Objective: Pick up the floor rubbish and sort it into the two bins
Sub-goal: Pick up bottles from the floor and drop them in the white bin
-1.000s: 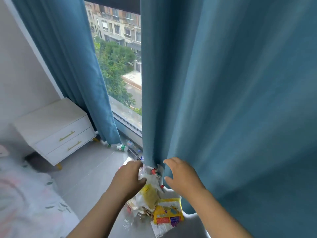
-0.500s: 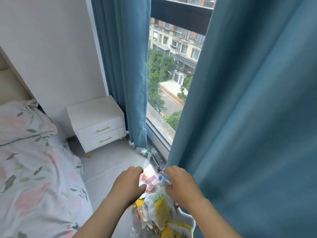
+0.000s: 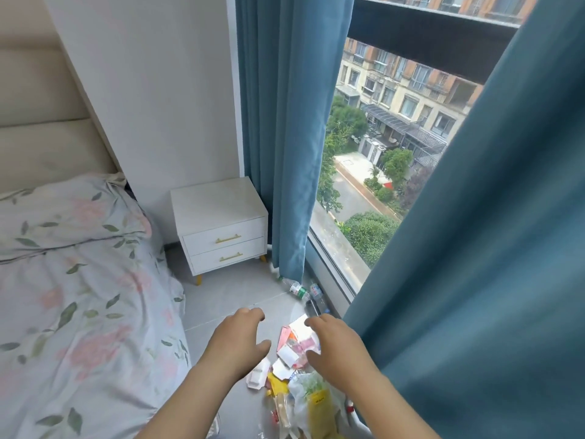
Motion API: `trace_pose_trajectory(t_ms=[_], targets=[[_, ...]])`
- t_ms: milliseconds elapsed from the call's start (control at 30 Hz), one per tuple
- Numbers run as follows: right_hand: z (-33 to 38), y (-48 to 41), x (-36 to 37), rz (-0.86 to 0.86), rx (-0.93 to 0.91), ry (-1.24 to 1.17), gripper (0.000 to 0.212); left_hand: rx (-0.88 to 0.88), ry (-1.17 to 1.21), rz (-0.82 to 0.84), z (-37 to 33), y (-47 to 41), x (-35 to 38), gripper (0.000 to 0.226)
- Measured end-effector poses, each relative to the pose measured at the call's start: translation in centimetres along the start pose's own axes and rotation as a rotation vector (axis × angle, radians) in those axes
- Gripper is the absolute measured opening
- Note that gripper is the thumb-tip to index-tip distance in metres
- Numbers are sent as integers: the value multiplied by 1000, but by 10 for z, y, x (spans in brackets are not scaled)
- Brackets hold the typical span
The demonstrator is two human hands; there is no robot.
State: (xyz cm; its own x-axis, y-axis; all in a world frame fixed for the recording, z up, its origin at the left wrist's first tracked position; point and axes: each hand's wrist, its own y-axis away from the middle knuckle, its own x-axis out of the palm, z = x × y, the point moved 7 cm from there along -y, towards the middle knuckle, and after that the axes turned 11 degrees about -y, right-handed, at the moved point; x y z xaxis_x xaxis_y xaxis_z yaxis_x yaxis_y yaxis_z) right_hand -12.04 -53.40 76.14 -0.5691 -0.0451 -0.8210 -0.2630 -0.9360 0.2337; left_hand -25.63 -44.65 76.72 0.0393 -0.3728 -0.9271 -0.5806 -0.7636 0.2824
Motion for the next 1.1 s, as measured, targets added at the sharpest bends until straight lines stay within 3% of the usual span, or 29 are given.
trace_pose_trajectory(t_ms=[533,1100], targets=[[83,-174,19,-70,151,10,47,130,-69,57,131,-156,-78,47],[78,-283,-3,-134,248,-20,47,235,-109,80,157,-275,-111,46]])
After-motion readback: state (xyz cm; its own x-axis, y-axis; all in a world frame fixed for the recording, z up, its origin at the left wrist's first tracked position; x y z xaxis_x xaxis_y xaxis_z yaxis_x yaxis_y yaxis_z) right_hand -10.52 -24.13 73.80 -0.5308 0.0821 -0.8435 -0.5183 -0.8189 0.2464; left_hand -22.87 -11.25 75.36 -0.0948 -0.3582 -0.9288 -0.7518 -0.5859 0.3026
